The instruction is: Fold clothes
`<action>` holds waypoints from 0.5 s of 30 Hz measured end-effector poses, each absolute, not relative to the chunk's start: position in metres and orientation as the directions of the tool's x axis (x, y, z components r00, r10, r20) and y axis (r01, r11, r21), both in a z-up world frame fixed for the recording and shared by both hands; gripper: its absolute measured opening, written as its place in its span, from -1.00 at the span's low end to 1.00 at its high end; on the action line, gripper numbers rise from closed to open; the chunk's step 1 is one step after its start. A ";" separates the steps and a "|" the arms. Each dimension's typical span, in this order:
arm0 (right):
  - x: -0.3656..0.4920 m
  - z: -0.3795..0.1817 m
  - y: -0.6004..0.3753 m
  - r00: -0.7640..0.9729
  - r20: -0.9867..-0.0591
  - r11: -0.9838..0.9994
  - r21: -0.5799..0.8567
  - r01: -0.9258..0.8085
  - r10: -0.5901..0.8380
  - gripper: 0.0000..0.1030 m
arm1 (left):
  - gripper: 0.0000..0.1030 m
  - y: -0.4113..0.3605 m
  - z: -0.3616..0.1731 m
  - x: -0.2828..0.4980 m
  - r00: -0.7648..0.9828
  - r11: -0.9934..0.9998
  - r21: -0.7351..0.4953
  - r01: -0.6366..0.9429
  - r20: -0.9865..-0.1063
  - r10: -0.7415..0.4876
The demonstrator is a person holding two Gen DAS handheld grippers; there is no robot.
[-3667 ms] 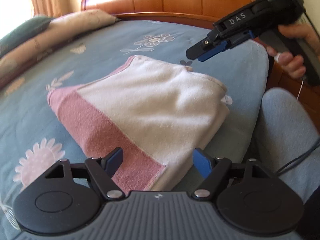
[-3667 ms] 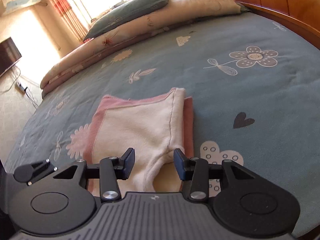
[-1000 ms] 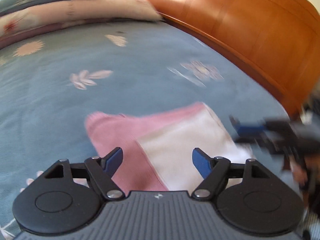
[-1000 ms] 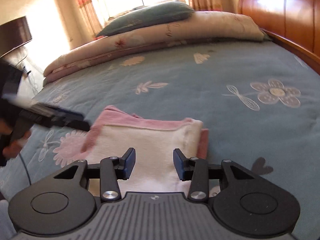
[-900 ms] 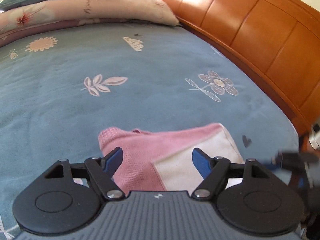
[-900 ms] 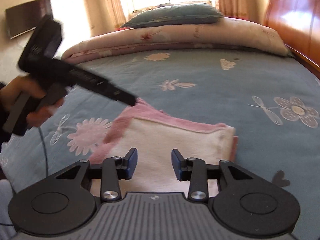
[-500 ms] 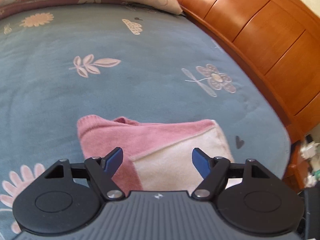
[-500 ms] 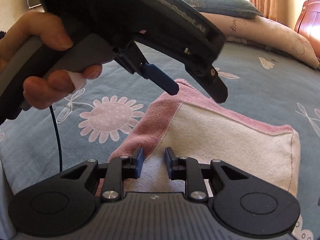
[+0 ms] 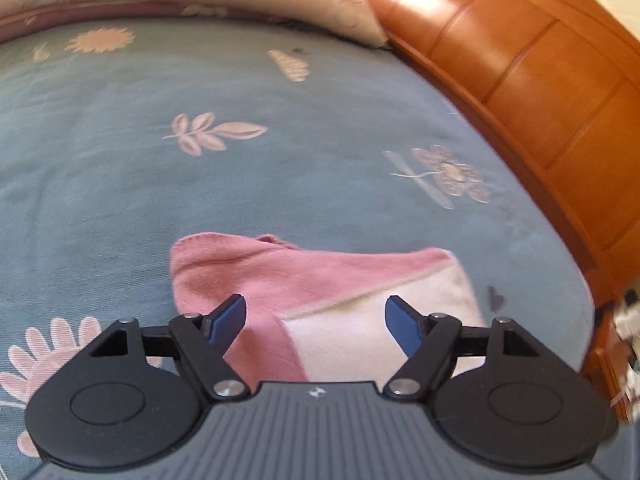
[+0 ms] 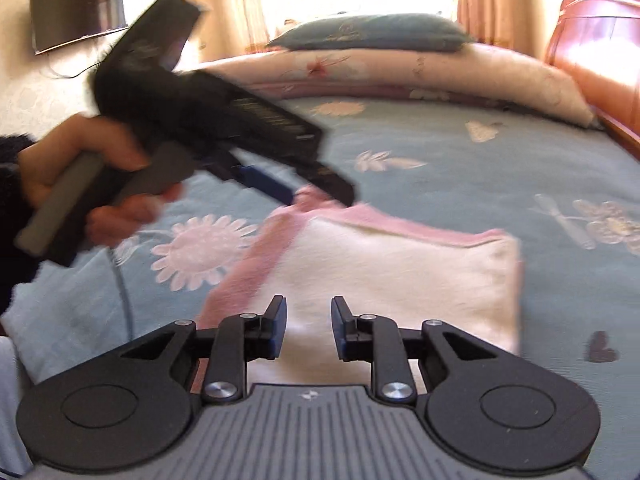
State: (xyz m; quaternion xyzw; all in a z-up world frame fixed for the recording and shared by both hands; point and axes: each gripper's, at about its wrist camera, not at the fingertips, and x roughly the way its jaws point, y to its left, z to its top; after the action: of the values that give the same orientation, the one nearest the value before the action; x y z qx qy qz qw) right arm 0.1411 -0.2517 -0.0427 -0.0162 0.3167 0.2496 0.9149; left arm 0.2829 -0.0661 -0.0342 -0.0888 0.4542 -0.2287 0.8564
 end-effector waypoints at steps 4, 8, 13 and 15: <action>0.155 -0.053 -0.278 0.690 -0.634 0.928 0.132 -0.348 0.349 -0.35 | 0.49 -0.078 -0.049 0.274 0.447 0.853 -0.379 0.360 -0.732 -0.514; 0.156 -0.074 -0.294 0.672 -0.659 0.936 0.161 -0.313 0.338 -0.37 | 0.48 -0.088 -0.059 0.267 0.421 0.835 -0.392 0.385 -0.731 -0.537; 0.158 -0.057 -0.306 0.697 -0.614 0.929 0.224 -0.295 0.370 -0.36 | 0.46 -0.097 -0.031 0.253 0.427 0.846 -0.331 0.417 -0.751 -0.504; 0.165 -0.050 -0.308 0.712 -0.598 0.930 0.219 -0.297 0.368 -0.36 | 0.48 -0.095 -0.027 0.243 0.413 0.826 -0.348 0.443 -0.738 -0.533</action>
State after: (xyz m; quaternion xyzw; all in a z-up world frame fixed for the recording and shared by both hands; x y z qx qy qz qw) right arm 0.1650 -0.3083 -0.0497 0.0533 0.3342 0.1799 0.9236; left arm 0.2432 -0.0945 -0.0274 -0.0493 0.4569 -0.2909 0.8392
